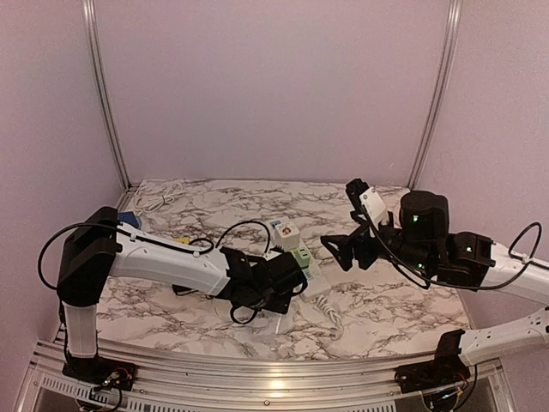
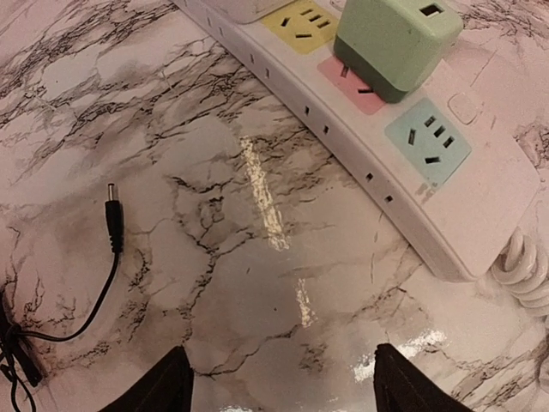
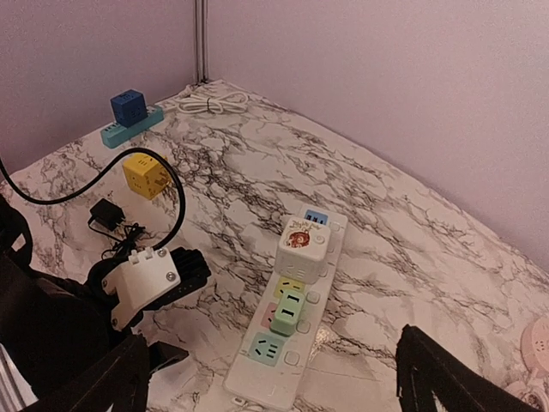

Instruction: Insert the plug

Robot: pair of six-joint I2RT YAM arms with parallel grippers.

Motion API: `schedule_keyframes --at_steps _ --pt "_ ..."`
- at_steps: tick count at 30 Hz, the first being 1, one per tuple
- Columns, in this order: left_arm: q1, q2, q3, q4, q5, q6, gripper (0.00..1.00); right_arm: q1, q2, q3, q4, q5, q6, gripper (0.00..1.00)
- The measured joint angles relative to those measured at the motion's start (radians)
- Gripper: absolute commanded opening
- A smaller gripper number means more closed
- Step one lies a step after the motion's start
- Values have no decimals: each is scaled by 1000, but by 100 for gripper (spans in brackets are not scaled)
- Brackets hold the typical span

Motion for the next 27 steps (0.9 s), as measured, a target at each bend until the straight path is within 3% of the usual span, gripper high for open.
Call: schedule_keyframes --at_steps 9,17,27 --pt "3 -59 -32 21 -10 2 85 0 132 -53 -11 -38 106 83" --pt "74 -300 -151 46 -26 7 87 0 219 -122 -79 -103 285 78" --pt "185 -572 -347 56 -64 30 88 1 496 -125 -74 -138 394 71"
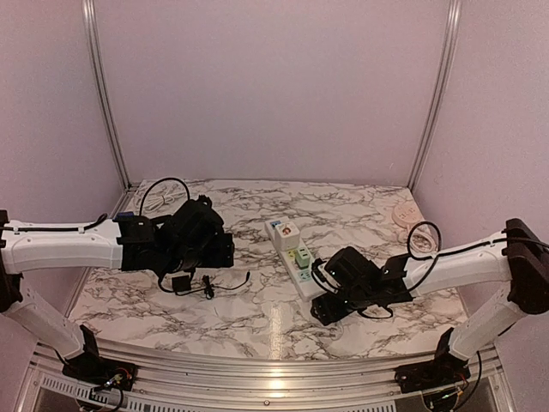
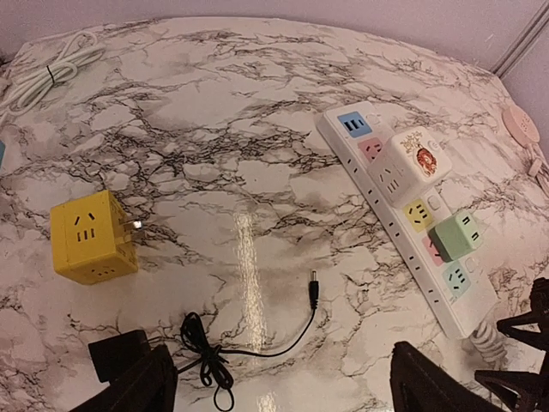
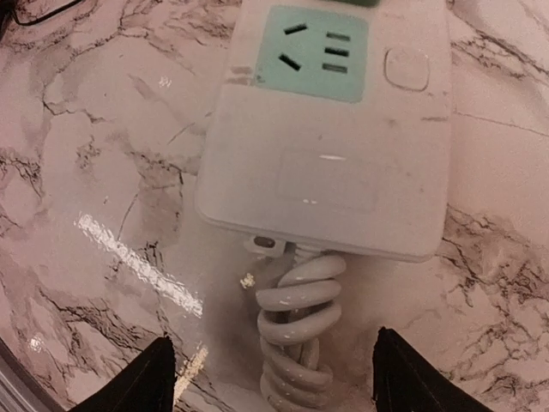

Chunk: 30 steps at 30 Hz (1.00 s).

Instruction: Insert the plug

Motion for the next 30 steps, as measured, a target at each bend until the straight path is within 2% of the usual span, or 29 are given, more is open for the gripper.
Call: schedule_keyframes --at_steps 5,10,13,22,24,30 --pt "22 -137 -66 0 -23 3 89 1 59 -6 10 -1 29 57" --pt "25 -178 -98 2 -29 3 89 2 109 28 66 -24 30 32" --pt "25 -176 -108 2 -28 3 89 2 188 105 76 -34 21 26" --pt "26 -175 -113 7 -24 -5 89 -11 502 482 94 -72 -15 27" --pt "26 -176 -123 9 -24 -11 89 -35 569 563 115 -102 -17 32" --pt "26 -176 -154 7 -24 -24 92 -120 713 732 217 -231 -58 58"
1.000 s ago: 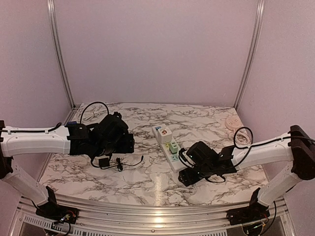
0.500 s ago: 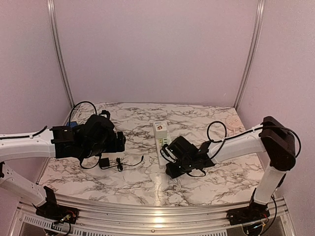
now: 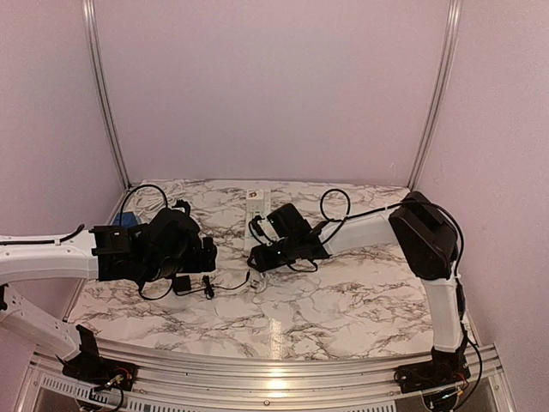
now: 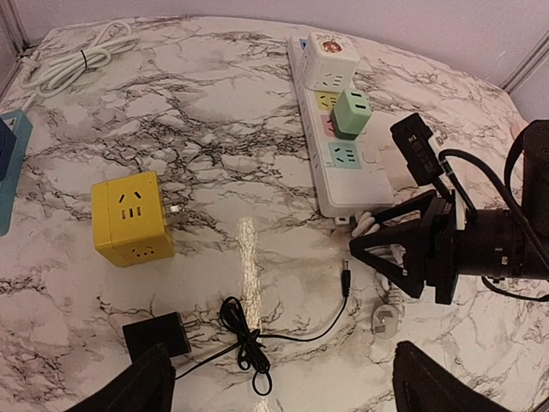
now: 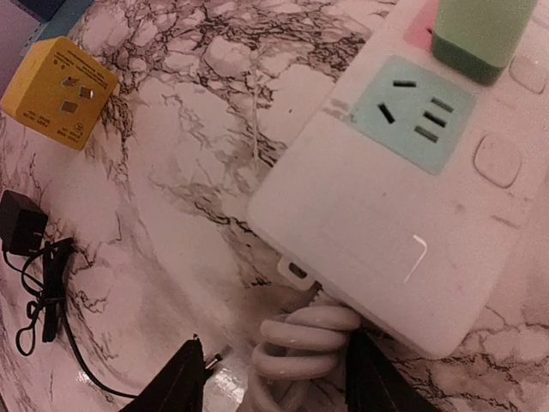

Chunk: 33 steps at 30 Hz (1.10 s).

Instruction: Insert the plug

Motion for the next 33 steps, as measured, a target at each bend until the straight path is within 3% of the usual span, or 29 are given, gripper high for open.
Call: schedule_keyframes --at_steps 2,5,14,20,28,33 --pt "0 0 0 -1 -4 0 98 -10 -6 -3 17 -52 -18 63" --pt "6 11 3 -2 -11 3 99 -1 -78 -58 40 -119 -40 66" --pt "68 298 217 -3 5 72 99 19 -578 -309 69 -147 -59 67" --pt "219 349 228 -4 34 100 99 21 -849 -495 58 -76 -53 67" --pt "446 404 245 -1 64 135 99 64 -915 -604 14 -10 -39 67" --pt "522 473 251 2 122 137 82 87 -917 -604 -2 16 -38 67"
